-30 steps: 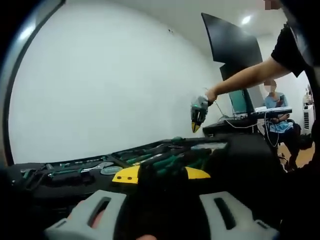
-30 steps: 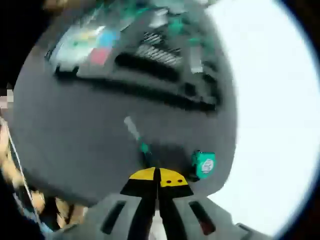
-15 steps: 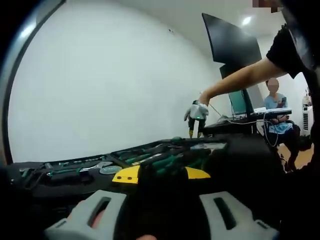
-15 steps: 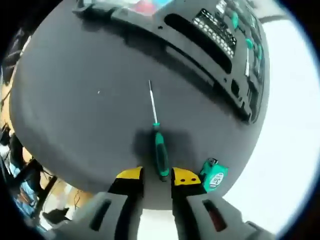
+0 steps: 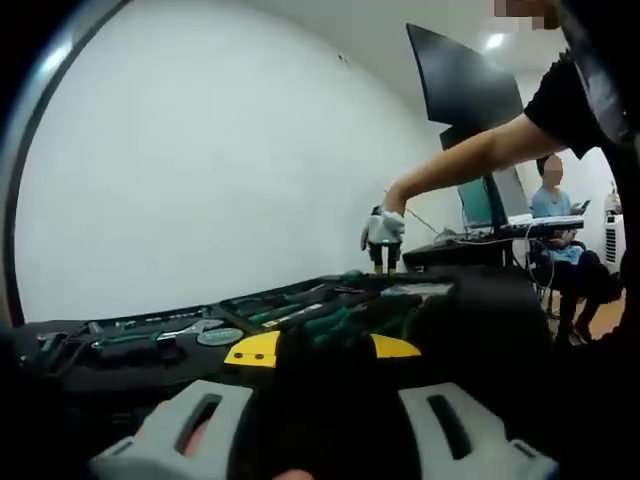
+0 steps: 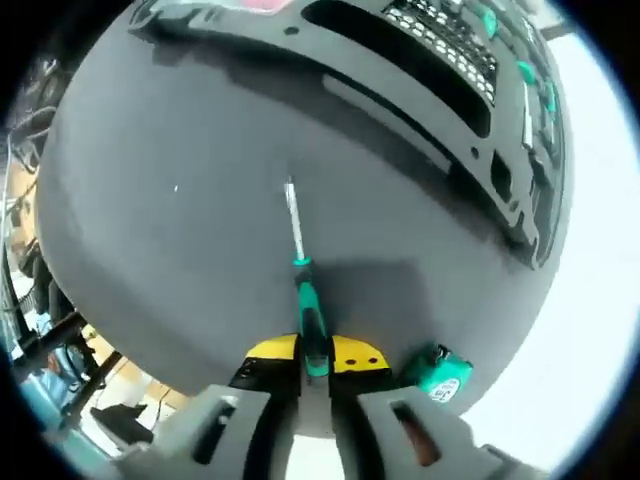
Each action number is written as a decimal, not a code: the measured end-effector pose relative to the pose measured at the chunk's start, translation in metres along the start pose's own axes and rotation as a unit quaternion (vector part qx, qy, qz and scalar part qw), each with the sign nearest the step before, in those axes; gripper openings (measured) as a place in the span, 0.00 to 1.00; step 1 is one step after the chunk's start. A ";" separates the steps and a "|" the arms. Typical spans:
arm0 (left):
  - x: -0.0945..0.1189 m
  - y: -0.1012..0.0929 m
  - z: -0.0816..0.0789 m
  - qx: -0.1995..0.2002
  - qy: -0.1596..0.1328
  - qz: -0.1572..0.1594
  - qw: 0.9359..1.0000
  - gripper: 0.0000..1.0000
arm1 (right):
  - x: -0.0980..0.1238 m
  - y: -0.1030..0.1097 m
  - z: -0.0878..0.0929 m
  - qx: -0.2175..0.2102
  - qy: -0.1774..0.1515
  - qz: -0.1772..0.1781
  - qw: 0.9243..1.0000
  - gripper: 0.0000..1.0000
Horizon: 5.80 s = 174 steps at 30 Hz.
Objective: Pick up the tools and put them into their designated positions in the toolbox.
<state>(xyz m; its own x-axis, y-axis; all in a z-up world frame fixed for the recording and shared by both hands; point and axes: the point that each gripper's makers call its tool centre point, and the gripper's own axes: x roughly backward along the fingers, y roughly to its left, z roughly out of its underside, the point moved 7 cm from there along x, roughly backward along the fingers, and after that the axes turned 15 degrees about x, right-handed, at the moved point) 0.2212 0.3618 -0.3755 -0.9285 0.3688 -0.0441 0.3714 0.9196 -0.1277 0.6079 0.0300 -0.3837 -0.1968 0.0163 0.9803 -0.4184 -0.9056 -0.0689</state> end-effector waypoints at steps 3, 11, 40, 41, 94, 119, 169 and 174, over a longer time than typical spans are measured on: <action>0.000 0.000 0.000 0.000 0.002 0.001 1.000 0.32 | 0.003 0.003 0.000 -0.009 -0.003 -0.007 1.000 0.07; 0.000 0.000 0.000 -0.001 0.000 0.003 1.000 0.32 | 0.047 0.007 -0.022 -0.120 -0.041 0.019 0.992 0.07; 0.005 -0.002 -0.005 -0.009 -0.022 0.006 1.000 0.32 | 0.117 -0.172 -0.086 -0.252 -0.039 0.183 0.949 0.07; 0.005 -0.002 -0.006 -0.009 -0.024 0.007 1.000 0.32 | 0.116 -0.177 -0.089 -0.248 -0.040 0.182 0.951 0.07; 0.006 -0.004 -0.011 0.016 -0.046 0.024 0.999 0.31 | 0.048 -0.259 -0.146 -0.269 -0.104 0.182 0.940 0.00; 0.007 -0.004 -0.012 0.019 -0.047 0.026 0.998 0.31 | 0.046 -0.258 -0.153 -0.207 -0.088 0.148 0.963 0.04; 0.004 -0.001 -0.007 0.008 -0.030 0.019 0.999 0.31 | 0.049 -0.265 -0.155 -0.197 -0.032 0.097 0.975 0.00; 0.004 -0.002 -0.008 0.008 -0.032 0.023 0.999 0.31 | 0.049 -0.253 -0.123 -0.219 0.003 0.080 0.972 0.00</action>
<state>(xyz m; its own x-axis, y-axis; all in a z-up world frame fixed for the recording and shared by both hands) 0.2166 0.3621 -0.3679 -0.9094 0.4003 -0.1134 0.4135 0.8996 -0.1406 0.5951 0.3123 -0.3410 -0.2958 -0.1068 0.9493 -0.7194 -0.6289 -0.2949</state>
